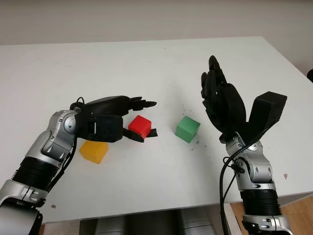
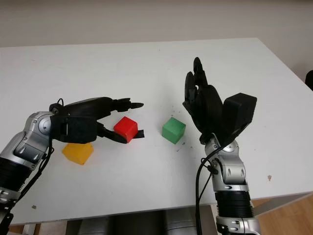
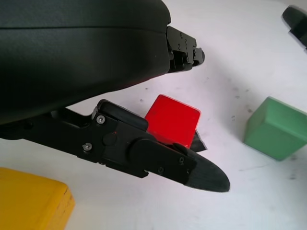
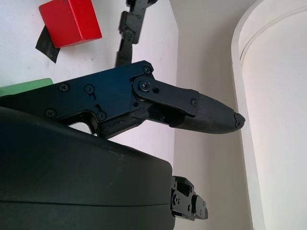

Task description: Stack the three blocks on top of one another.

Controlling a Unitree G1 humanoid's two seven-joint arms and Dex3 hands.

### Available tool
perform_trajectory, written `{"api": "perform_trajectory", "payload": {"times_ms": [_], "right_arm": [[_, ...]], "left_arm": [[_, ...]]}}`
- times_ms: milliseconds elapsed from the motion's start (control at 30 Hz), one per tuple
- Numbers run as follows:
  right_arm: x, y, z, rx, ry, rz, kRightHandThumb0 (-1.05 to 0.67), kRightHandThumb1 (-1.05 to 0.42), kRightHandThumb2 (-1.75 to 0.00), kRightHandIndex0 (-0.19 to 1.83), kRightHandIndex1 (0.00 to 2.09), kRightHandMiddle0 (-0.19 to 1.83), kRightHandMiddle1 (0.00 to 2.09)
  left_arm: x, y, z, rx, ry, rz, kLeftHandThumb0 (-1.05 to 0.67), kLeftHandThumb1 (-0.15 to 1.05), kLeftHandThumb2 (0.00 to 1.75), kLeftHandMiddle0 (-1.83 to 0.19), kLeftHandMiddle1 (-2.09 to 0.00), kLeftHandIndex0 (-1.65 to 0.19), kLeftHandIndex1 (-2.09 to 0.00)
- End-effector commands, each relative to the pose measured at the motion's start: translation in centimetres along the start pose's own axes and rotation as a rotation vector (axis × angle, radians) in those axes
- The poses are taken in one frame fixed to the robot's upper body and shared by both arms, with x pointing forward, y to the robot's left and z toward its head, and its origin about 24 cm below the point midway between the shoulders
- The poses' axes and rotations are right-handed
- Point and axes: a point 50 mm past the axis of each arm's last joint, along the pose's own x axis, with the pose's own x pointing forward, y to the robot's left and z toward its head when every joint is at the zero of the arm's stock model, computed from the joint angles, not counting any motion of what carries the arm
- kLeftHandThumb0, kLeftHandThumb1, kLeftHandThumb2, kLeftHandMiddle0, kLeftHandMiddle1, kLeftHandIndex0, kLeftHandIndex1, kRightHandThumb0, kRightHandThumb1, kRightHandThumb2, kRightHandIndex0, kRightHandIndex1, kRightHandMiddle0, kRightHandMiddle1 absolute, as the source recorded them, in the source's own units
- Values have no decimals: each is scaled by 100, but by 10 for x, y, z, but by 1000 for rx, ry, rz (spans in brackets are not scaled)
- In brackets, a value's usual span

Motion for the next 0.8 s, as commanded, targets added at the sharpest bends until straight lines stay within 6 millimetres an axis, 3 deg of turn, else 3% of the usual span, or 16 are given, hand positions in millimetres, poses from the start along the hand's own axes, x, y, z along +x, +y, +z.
{"api": "perform_trajectory", "payload": {"times_ms": [0,233,367,567,767], "right_arm": [[-1,1,4,3,-20,2,-72,-105,-69,-19,0,-19,0],[-2,0,4,9,-19,0,-72,-105,-69,-19,0,-19,0],[-1,0,5,2,-16,0,-73,-105,-69,-19,0,-19,0],[0,0,6,1,-13,10,-73,-105,-69,-19,0,-19,0],[1,-1,5,6,-12,13,-75,-105,-68,-19,0,-19,0]], "left_arm": [[-14,26,7,-9,-37,85,-91,104,6,19,-1,8,-2],[-58,65,7,-126,-82,330,-93,105,13,13,-6,-4,-9],[-84,80,0,-97,-22,381,-82,97,5,-4,-10,-25,-17],[-108,69,-14,41,100,342,-69,95,5,-12,-9,-35,-22],[-125,56,-19,160,242,80,-71,89,4,-8,-5,-38,-23]]}}
